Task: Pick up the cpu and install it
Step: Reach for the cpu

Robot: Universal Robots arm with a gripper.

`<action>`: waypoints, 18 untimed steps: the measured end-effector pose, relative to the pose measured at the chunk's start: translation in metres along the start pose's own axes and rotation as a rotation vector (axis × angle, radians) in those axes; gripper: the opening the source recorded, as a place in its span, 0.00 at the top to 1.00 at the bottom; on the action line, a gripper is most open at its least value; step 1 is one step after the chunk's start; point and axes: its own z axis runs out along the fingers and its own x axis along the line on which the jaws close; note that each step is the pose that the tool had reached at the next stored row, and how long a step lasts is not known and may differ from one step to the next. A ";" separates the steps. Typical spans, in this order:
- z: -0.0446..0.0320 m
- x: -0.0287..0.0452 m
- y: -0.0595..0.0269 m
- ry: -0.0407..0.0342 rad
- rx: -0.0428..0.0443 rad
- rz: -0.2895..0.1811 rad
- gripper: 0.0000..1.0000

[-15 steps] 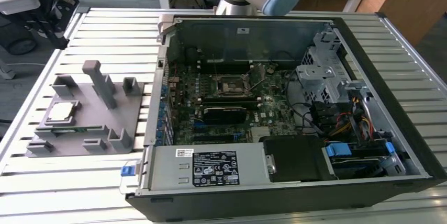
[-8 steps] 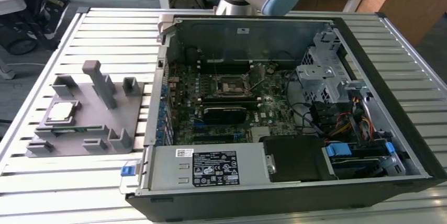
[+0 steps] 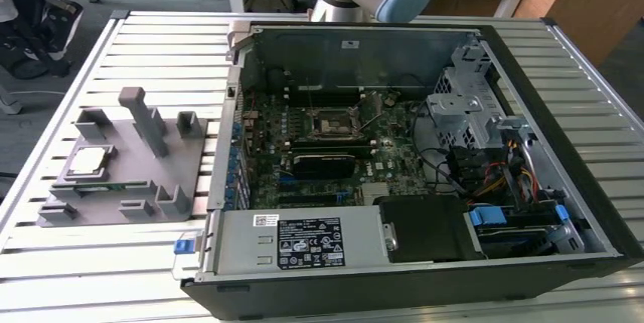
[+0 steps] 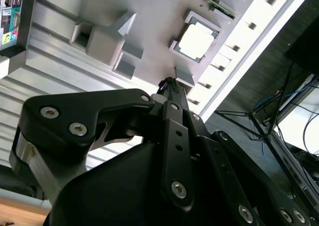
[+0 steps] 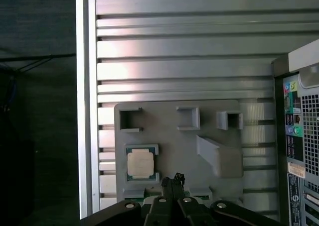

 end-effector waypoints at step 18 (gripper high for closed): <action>0.0075 0.0299 -0.0044 0.0008 0.0001 -0.006 0.89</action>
